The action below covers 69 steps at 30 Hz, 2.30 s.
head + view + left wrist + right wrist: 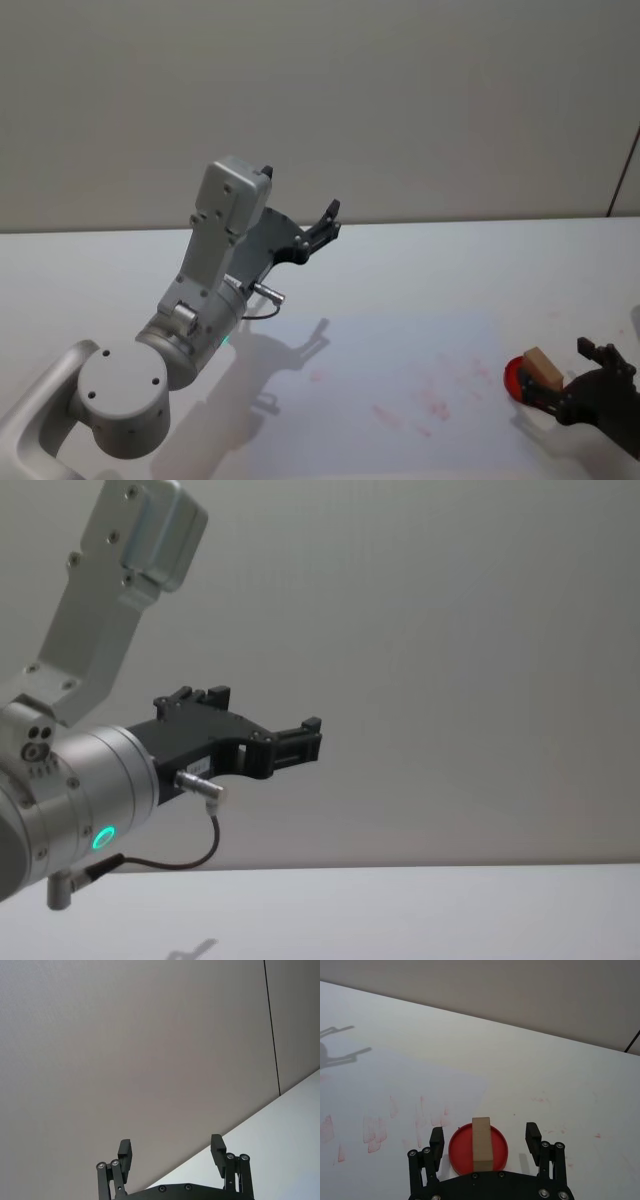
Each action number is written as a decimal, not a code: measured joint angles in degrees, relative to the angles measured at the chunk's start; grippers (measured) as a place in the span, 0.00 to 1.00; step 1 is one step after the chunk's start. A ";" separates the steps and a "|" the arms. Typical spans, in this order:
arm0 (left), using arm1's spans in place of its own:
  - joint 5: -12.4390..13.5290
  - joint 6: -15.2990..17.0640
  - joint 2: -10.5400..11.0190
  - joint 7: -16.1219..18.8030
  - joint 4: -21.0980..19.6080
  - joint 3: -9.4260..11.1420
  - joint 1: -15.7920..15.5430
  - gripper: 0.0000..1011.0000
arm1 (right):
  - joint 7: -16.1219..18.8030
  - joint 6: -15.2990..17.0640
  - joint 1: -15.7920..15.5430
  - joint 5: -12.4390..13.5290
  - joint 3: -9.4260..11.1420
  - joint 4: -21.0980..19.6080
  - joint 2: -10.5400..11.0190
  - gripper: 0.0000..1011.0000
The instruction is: Use the one hand to pick up the stamp and affix it onto the A4 paper.
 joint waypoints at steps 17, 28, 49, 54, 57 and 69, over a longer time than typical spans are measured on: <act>0.00 0.00 0.00 0.00 0.00 0.00 0.00 0.99 | 0.67 0.69 1.36 -2.07 -1.02 1.77 -1.63 0.99; 0.00 0.00 0.00 0.00 0.00 0.00 0.00 0.99 | 0.17 0.65 1.66 -2.59 -1.13 2.47 -2.14 0.99; 0.00 0.00 0.00 0.00 0.00 0.00 0.00 0.99 | -0.63 -0.05 1.69 -3.44 -1.24 3.53 -2.83 0.96; 0.00 0.00 0.00 0.00 0.00 0.00 0.00 0.99 | -0.60 -0.08 1.63 -3.70 -1.30 3.56 -2.92 0.86; 0.00 0.00 0.00 0.00 0.00 0.00 0.00 0.99 | -0.63 0.00 1.60 -3.84 -1.32 3.57 -2.99 0.81; 0.00 0.00 0.00 0.00 0.00 0.00 0.00 0.99 | -1.50 0.53 1.53 -3.99 -1.28 3.57 -3.34 0.42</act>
